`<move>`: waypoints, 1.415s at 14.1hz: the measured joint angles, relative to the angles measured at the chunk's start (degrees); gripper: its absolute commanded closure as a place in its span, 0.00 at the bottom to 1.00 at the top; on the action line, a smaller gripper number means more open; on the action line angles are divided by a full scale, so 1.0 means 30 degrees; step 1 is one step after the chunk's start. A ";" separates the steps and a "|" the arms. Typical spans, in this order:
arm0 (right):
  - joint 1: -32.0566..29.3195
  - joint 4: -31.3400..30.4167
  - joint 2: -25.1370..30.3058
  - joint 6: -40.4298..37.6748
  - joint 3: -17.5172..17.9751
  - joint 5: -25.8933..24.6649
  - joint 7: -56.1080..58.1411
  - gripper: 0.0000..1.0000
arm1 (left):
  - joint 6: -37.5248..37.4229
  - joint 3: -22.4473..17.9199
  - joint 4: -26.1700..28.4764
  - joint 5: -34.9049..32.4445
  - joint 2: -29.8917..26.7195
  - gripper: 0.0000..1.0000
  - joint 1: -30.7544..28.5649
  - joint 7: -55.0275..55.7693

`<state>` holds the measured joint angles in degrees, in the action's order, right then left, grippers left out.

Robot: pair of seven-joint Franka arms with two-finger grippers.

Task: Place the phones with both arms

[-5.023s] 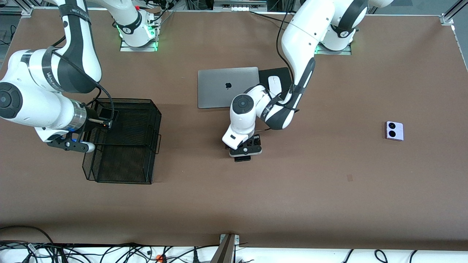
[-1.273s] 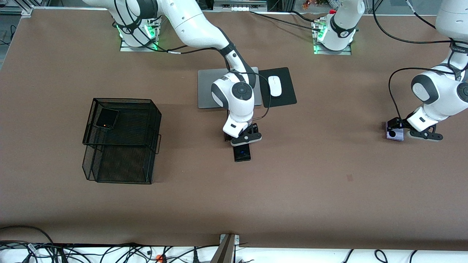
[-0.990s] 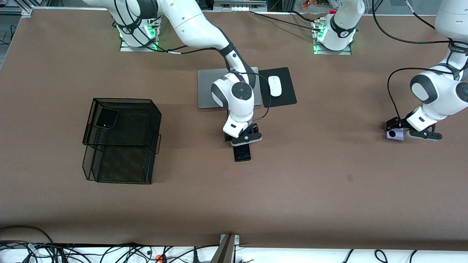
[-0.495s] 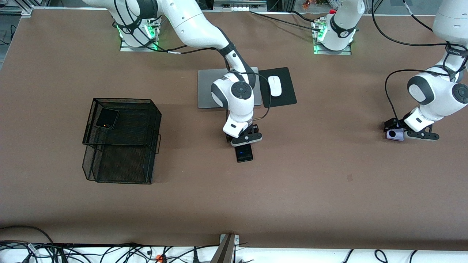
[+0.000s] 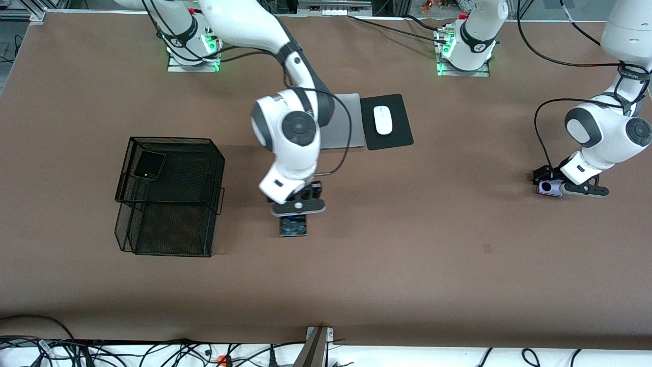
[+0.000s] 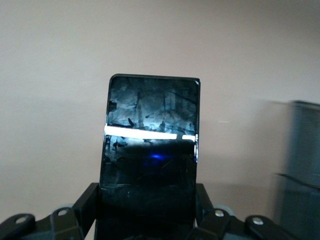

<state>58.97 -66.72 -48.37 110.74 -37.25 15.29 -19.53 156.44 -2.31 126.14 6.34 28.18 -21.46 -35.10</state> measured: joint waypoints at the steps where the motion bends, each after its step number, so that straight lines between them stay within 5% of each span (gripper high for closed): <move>1: -0.0130 -0.0316 0.0727 -0.0969 -0.0694 0.0000 0.1008 0.81 | 0.0054 0.0006 -0.0005 0.0187 0.0008 0.38 0.0000 0.0000; 3: -0.0248 -0.1576 0.2038 -0.1901 -0.1926 0.0004 0.3012 0.81 | 0.0021 -0.0001 -0.0012 0.0234 -0.0168 0.84 -0.0005 0.0000; 5: -0.0370 -0.4053 0.3823 -0.1832 -0.2560 0.0004 0.4062 0.81 | 0.0056 0.0019 -0.0013 0.0239 -0.0110 1.00 -0.0005 0.0060; 12: -0.0296 -1.1019 0.9292 -0.2977 -0.4112 -0.0106 0.4405 0.85 | -0.0255 0.0264 -0.0266 0.0240 -0.0081 1.00 0.0850 0.2010; 16: -0.0286 -1.2496 0.9804 -0.3443 -0.4579 -0.0111 0.4405 0.85 | -0.2899 0.0341 -0.1565 0.0242 -0.0426 1.00 0.2762 0.5057; 20: -0.0232 -1.3499 0.9489 -0.3236 -0.4579 -0.0117 0.4404 0.85 | -0.4790 0.0463 -0.2518 0.0238 -0.1047 1.00 0.6748 1.0585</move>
<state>58.28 -107.22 -19.91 101.03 -50.99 14.94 -6.32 142.07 -0.92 118.59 7.06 25.04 -1.22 -3.34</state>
